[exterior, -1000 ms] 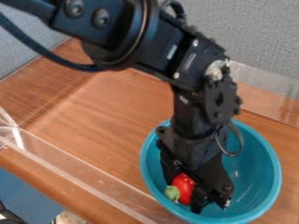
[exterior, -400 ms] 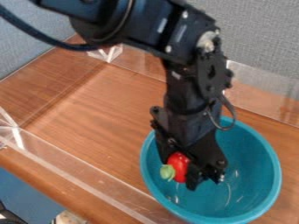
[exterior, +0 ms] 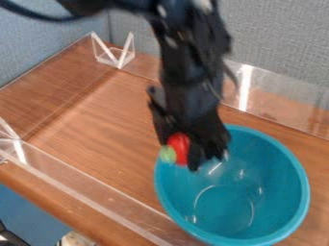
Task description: Remove the strawberry from inside the blue bowl and put it on the table
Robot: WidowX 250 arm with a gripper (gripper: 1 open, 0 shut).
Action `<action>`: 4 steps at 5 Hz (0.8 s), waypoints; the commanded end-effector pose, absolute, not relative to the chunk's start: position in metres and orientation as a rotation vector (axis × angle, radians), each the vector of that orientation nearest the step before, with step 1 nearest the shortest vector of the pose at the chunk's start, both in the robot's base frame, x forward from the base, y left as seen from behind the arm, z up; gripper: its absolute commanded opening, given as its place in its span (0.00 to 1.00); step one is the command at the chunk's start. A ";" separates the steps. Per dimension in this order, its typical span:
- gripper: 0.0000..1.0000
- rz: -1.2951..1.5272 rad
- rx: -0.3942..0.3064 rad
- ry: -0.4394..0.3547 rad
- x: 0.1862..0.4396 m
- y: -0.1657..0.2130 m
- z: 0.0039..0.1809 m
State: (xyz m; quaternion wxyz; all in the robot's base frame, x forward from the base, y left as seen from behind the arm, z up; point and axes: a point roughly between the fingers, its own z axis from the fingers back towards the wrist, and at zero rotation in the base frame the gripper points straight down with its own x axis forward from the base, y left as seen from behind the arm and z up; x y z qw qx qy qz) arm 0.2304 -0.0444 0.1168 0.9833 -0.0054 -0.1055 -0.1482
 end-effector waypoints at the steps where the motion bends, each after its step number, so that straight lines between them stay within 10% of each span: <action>1: 0.00 -0.201 0.025 -0.271 0.248 -0.002 0.144; 4: 0.00 -0.076 0.097 -0.200 0.292 0.089 0.096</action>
